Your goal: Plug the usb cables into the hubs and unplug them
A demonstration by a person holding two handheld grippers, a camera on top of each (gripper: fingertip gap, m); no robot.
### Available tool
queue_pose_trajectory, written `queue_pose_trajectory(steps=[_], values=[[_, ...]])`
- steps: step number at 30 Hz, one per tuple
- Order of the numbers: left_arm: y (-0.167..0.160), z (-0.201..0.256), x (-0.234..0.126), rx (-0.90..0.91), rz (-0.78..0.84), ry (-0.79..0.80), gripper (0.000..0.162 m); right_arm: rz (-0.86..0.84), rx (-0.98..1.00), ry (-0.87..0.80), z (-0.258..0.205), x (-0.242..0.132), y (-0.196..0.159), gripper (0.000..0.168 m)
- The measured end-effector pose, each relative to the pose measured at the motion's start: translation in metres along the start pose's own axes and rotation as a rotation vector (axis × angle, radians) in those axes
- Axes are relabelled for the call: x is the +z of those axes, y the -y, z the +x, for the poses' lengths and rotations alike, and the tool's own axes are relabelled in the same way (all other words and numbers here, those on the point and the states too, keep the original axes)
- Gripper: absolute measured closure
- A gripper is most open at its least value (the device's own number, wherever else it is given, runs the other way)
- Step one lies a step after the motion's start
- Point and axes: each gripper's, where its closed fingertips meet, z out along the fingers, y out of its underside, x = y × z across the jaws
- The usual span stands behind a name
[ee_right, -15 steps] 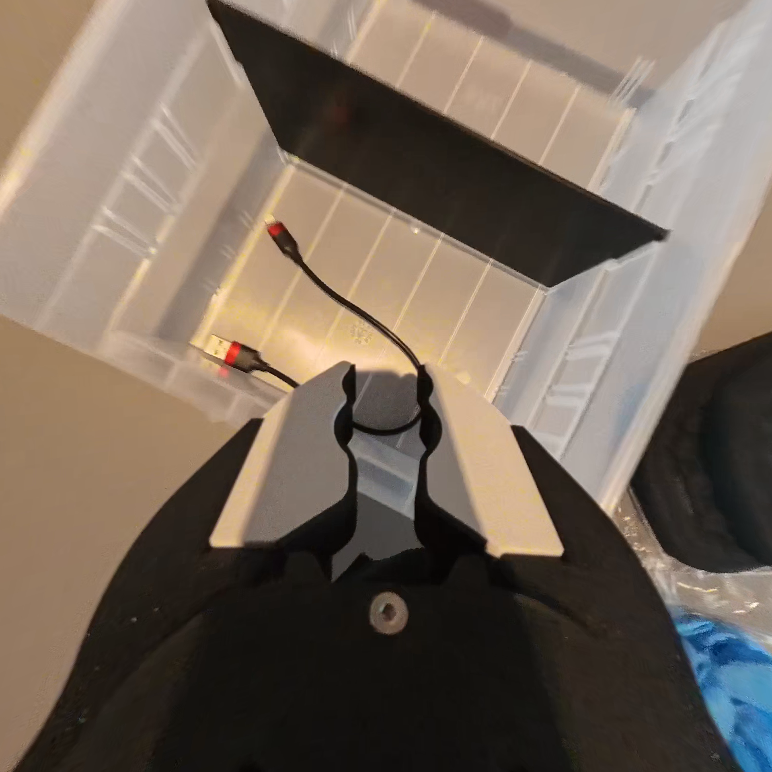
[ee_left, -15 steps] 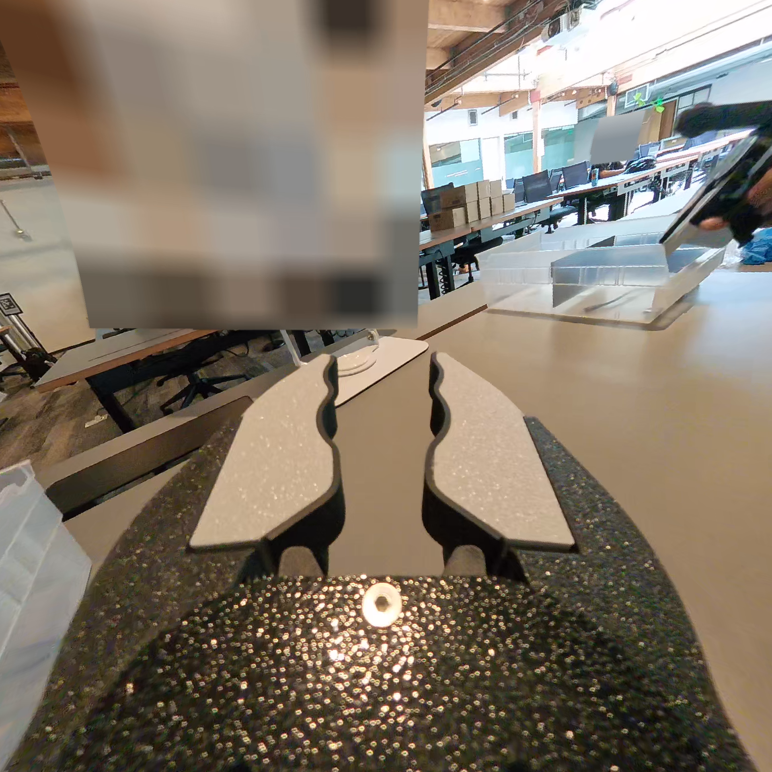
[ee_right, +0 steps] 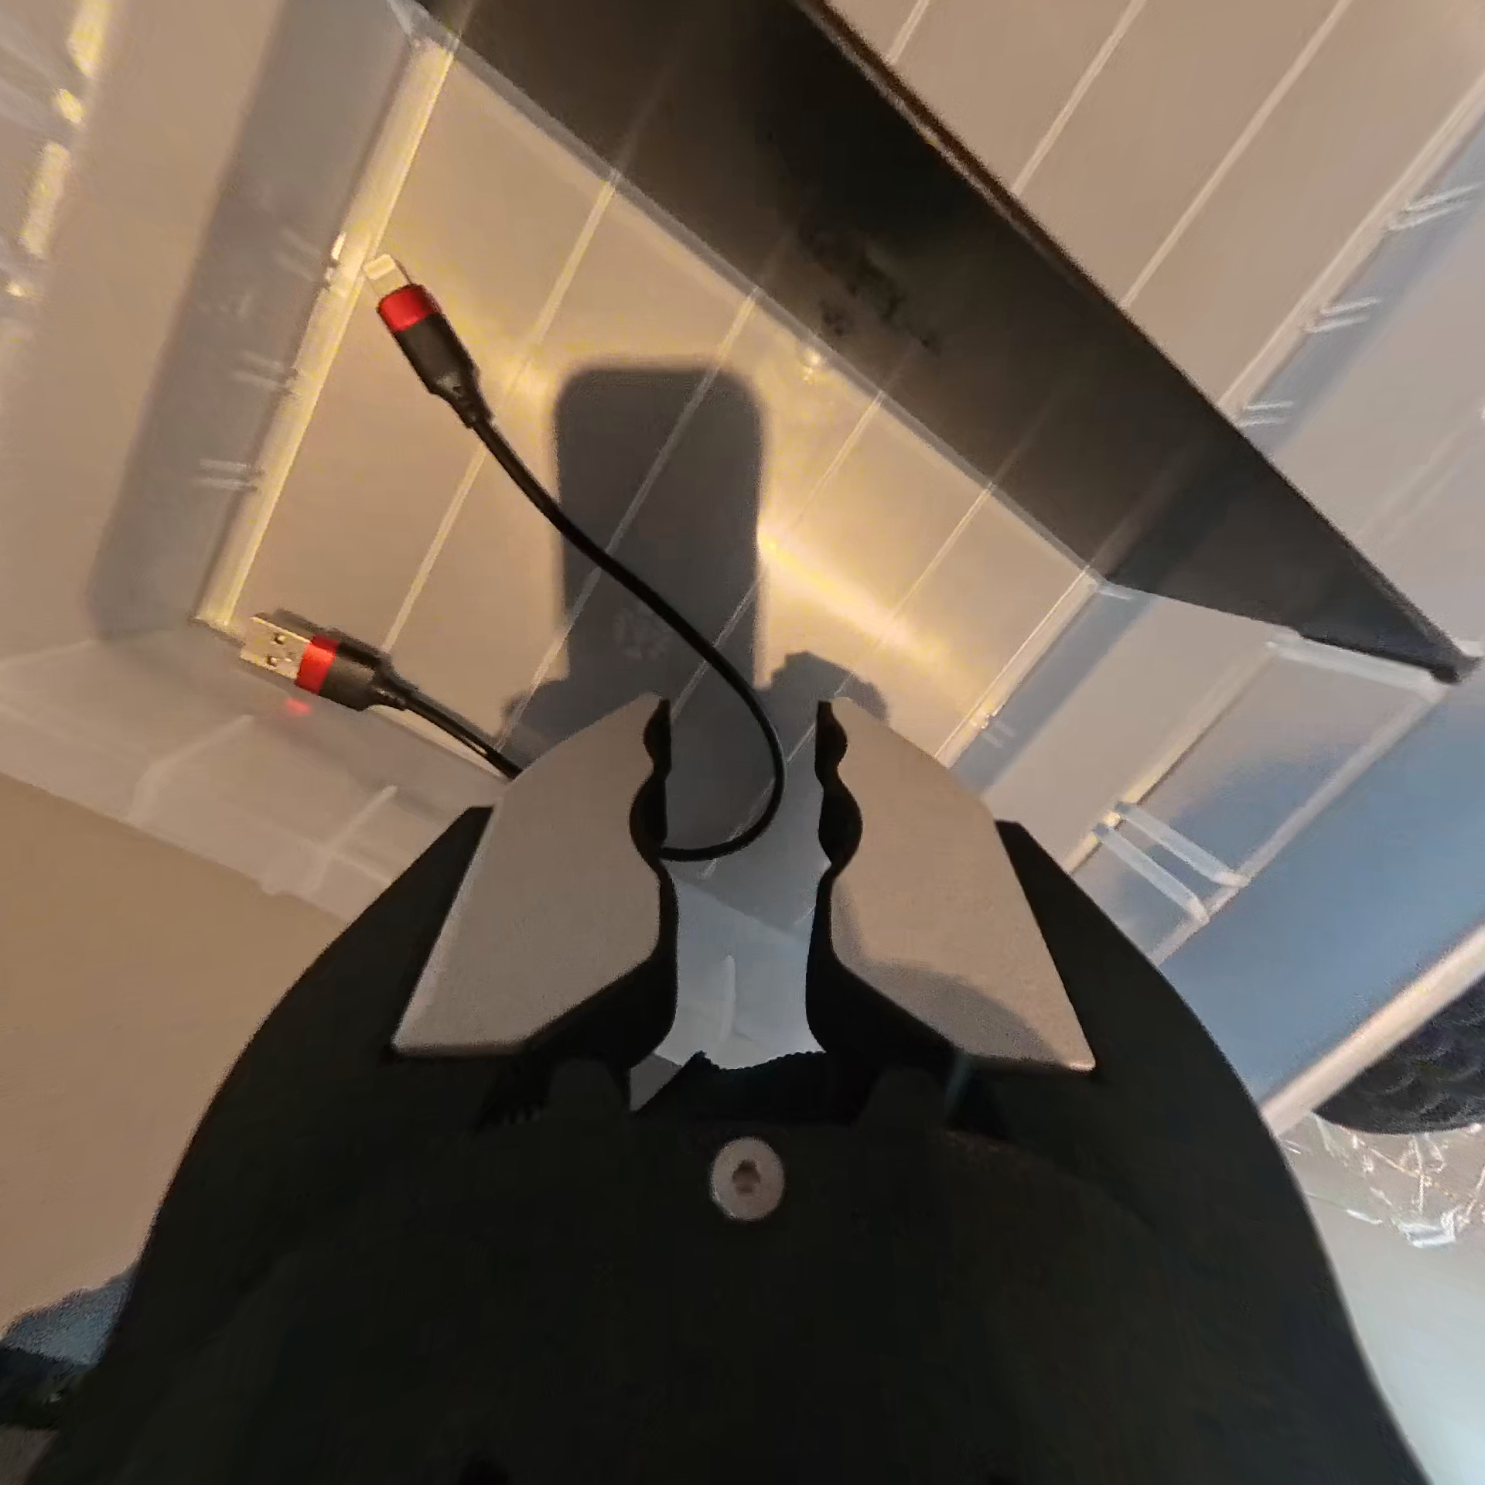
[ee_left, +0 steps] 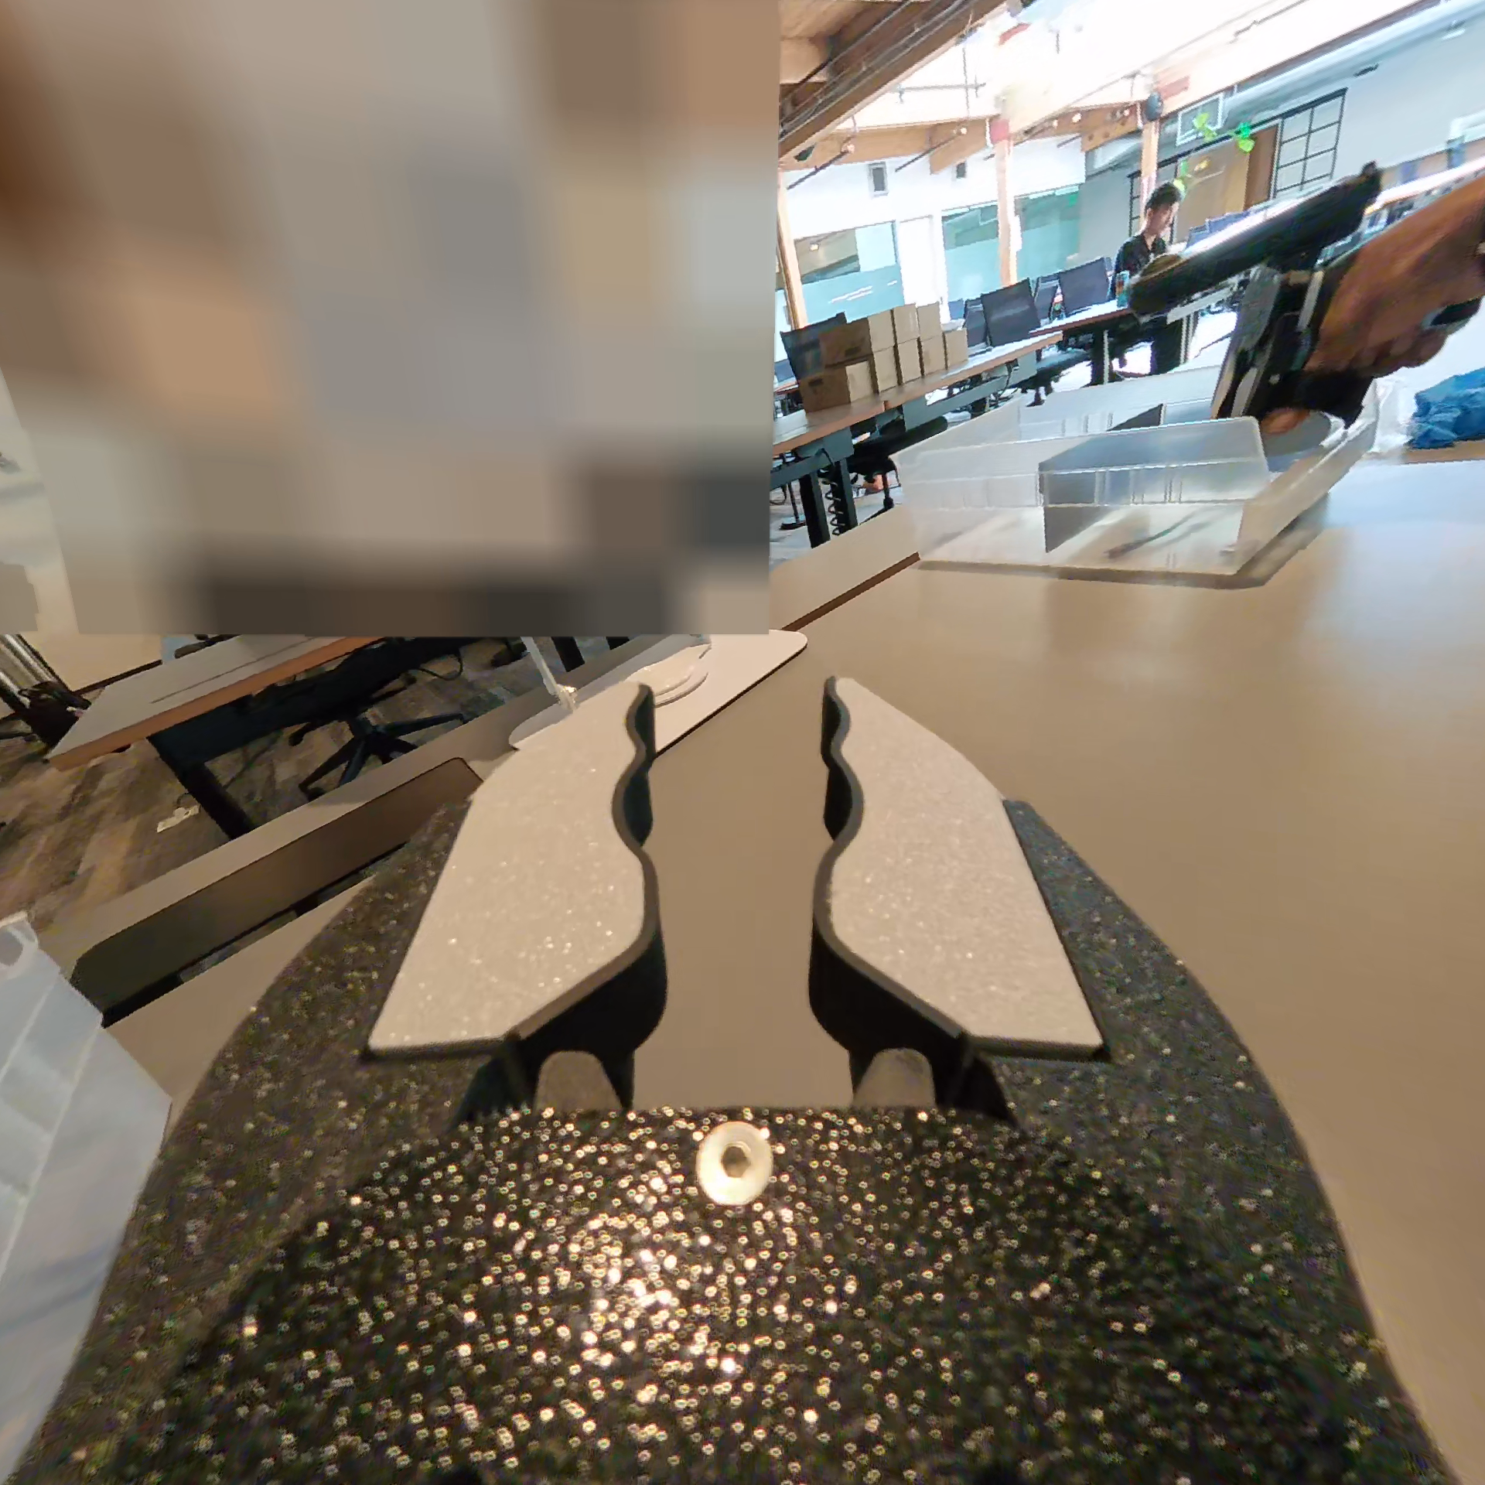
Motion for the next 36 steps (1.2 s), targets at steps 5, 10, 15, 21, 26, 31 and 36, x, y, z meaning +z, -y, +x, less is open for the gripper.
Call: queue_pose_trajectory(steps=[5, 10, 15, 21, 26, 31, 36], values=[[0.002, -0.002, -0.002, -0.017, 0.012, 0.001, 0.123, -0.067, -0.032, -0.008, 0.002, 0.007, -0.002, 0.134], [0.004, -0.005, -0.004, -0.042, 0.028, 0.004, 0.124, -0.136, -0.053, -0.008, 0.004, 0.017, -0.006, 0.141], [0.005, -0.004, -0.004, -0.038, 0.031, 0.002, 0.125, -0.088, -0.022, 0.094, -0.007, 0.018, -0.002, 0.162], [0.007, -0.004, -0.005, -0.038, 0.039, 0.002, 0.126, -0.053, -0.029, 0.017, -0.001, 0.016, -0.004, 0.166], [0.009, -0.005, -0.007, -0.045, 0.053, 0.007, 0.127, 0.179, 0.006, -0.104, 0.003, -0.025, 0.008, 0.166], [0.012, -0.004, -0.006, -0.074, 0.075, -0.006, 0.127, 0.517, 0.044, -0.232, -0.008, -0.100, 0.014, 0.166], [0.013, 0.004, -0.003, -0.095, 0.081, -0.037, 0.127, 0.870, 0.028, -0.204, -0.055, -0.167, 0.022, 0.166]])
